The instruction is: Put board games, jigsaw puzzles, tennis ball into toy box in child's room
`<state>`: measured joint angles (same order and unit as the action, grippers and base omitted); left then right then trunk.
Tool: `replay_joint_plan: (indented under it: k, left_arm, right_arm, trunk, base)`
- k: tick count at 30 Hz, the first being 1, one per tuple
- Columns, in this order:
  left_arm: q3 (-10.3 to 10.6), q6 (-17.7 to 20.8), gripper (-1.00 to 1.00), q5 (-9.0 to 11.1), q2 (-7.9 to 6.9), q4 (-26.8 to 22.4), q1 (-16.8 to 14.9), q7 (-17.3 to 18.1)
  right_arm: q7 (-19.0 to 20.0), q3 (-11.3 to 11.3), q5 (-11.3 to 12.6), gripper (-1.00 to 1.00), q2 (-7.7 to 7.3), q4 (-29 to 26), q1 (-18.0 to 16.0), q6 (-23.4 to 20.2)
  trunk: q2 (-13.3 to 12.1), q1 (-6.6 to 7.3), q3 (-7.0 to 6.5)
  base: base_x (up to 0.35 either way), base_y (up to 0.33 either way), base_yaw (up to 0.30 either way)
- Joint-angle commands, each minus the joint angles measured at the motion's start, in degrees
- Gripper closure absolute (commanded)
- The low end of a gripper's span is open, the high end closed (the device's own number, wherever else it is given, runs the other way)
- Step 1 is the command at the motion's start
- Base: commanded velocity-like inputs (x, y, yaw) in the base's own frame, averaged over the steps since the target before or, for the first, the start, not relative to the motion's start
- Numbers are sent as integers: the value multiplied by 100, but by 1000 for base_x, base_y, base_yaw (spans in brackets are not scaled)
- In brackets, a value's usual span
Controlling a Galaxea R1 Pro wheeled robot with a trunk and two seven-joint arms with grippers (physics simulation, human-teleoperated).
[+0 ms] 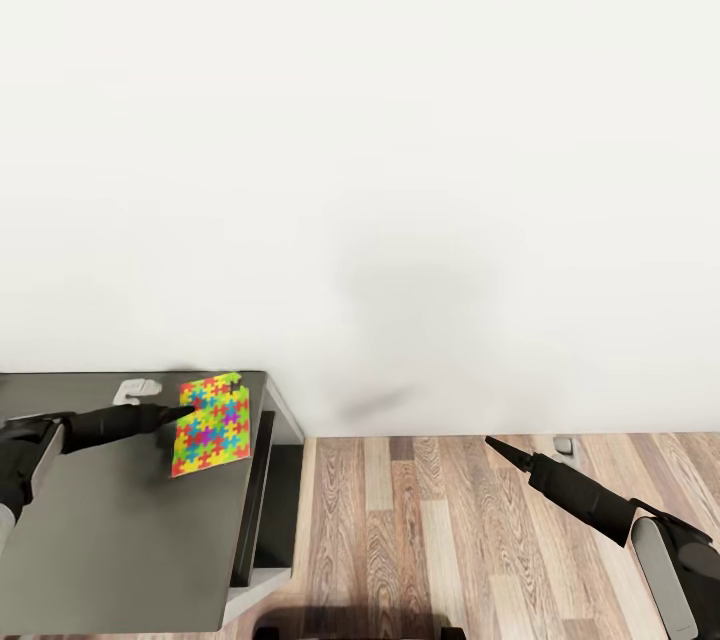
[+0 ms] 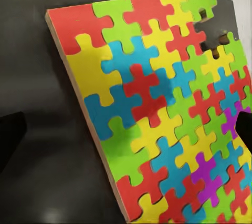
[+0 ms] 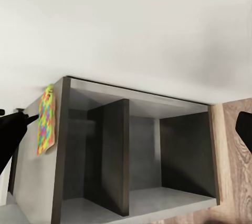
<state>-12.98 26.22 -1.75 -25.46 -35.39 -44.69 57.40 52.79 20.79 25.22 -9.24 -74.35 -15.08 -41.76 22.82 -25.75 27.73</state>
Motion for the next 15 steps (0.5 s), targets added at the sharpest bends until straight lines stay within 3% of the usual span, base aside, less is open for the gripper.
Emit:
replay_joint_plan:
  k: [1, 15]
  left_arm:
    - [-9, 51, -100, -19, 4, -3, -4, 55]
    - [35, 44, -100, -19, 120, -3, -4, 104]
  right_arm:
    - [9, 4, 19, -100, 0, -1, -3, -34]
    - [16, 5, 19, -100, -4, -1, -3, -34]
  trunk:
    - [9, -3, 8]
    - [9, -3, 8]
  base:
    - [0, 0, 0]
    - [0, 0, 0]
